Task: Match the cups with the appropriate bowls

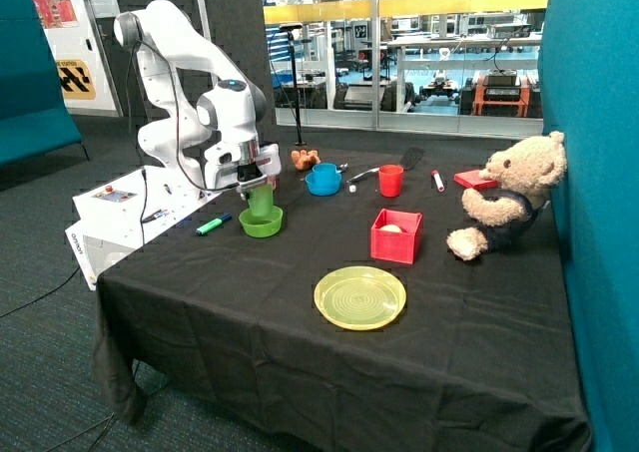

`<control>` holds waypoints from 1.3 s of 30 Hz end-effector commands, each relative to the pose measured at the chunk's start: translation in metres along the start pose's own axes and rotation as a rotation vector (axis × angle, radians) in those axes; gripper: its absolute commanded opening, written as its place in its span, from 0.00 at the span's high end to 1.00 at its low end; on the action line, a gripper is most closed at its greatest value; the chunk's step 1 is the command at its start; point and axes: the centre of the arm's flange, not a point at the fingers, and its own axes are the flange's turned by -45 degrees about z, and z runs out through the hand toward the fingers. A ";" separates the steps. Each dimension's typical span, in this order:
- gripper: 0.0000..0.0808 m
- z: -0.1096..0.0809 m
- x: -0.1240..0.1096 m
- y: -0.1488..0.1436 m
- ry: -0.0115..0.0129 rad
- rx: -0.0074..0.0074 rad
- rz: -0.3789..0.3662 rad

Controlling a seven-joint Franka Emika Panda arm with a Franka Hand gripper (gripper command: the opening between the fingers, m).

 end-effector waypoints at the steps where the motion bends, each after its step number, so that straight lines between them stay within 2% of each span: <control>1: 1.00 0.008 0.009 -0.003 -0.0062 0.0064 -0.012; 12: 1.00 0.022 -0.002 -0.016 -0.0061 0.0065 -0.043; 37: 1.00 0.046 -0.004 -0.011 -0.0061 0.0065 -0.046; 39: 0.89 0.047 -0.005 -0.009 -0.0060 0.0065 -0.049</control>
